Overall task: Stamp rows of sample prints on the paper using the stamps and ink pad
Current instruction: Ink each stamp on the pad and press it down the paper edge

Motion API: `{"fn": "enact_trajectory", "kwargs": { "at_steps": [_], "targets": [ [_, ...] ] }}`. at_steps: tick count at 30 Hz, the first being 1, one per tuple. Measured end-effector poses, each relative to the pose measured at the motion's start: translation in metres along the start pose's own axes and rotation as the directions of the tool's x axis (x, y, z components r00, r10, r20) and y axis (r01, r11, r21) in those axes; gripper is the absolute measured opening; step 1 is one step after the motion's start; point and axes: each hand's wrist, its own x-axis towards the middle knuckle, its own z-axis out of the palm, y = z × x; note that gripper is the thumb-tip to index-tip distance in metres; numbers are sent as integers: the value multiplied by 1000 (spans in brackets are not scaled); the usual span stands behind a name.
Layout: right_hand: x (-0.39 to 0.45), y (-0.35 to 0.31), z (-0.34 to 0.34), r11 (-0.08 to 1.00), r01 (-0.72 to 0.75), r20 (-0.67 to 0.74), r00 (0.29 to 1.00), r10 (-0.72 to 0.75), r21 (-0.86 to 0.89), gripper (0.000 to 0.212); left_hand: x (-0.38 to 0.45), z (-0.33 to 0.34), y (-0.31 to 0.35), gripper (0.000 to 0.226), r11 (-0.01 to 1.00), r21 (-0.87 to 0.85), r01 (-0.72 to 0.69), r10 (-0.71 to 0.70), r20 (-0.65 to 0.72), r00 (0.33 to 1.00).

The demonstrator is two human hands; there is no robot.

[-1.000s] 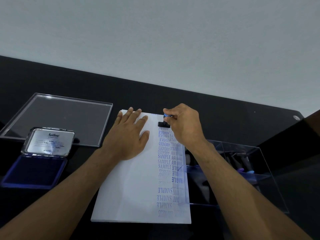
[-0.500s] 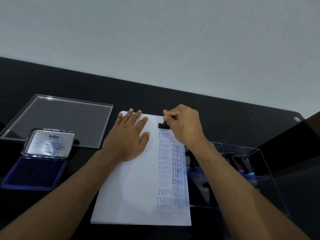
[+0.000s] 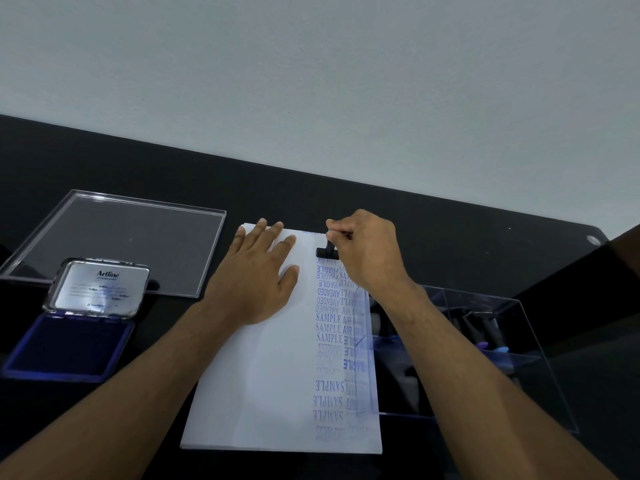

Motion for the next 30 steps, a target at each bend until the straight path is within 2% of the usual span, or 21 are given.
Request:
{"fn": "enact_trajectory", "kwargs": {
  "at_steps": [19,30],
  "targets": [
    [-3,0,0,999,-23,-6,1000,23,38,22,0,0,-1,80,1000,10,3,-3,11,1000],
    [-3,2,0,1000,18,-29,999,-17,25,21,0,0,0,83,1000,4,11,-11,15,1000]
  ]
}}
